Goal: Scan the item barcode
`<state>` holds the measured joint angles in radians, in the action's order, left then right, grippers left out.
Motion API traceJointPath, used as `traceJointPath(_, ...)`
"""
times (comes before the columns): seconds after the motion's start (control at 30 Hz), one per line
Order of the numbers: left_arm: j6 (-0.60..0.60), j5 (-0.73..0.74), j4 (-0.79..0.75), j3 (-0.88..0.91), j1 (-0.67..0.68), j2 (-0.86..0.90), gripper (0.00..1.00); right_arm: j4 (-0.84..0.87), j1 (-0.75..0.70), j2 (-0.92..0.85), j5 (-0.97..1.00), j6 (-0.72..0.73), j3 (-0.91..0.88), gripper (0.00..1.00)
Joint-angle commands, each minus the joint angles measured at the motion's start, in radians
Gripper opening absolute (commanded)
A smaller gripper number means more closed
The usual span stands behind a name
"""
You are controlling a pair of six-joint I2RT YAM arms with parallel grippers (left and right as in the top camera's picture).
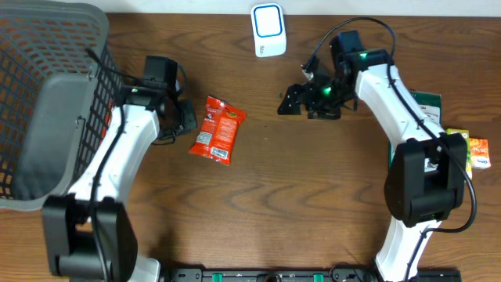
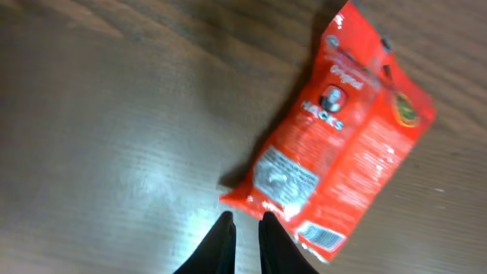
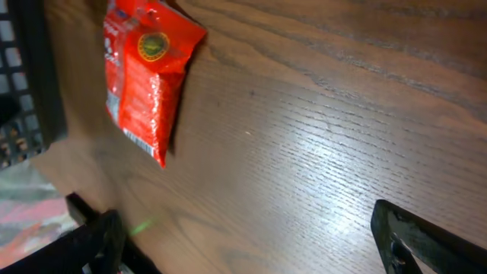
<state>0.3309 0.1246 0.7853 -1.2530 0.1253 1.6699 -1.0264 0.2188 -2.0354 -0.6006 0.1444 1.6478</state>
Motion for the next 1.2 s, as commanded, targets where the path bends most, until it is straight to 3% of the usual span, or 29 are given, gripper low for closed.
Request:
traceJointPath(0.0,-0.083,-0.006,-0.025,0.008,0.0,0.065,0.14,0.037,0.052,0.006,0.035,0.092,-0.024,0.99)
traceJointPath(0.17,-0.11,-0.003,-0.08,0.008,0.001,0.154,0.14,0.113,0.111,0.006,0.036,0.129,-0.05,0.99)
traceJointPath(0.33,-0.114,0.108,-0.108,0.008,0.024,0.233,0.14,0.137,0.143,0.006,0.087,0.148,-0.061,0.99)
traceJointPath(0.7,-0.113,0.107,-0.166,0.008,0.121,0.295,0.15,0.136,0.127,0.006,0.039,0.143,-0.095,0.99)
traceJointPath(1.03,-0.105,0.108,-0.162,0.008,0.183,0.305,0.17,0.235,0.103,0.006,-0.115,0.132,-0.233,0.88)
traceJointPath(1.17,-0.089,0.107,-0.163,0.008,0.197,0.305,0.21,0.342,0.121,0.006,-0.191,0.149,-0.316,0.76)
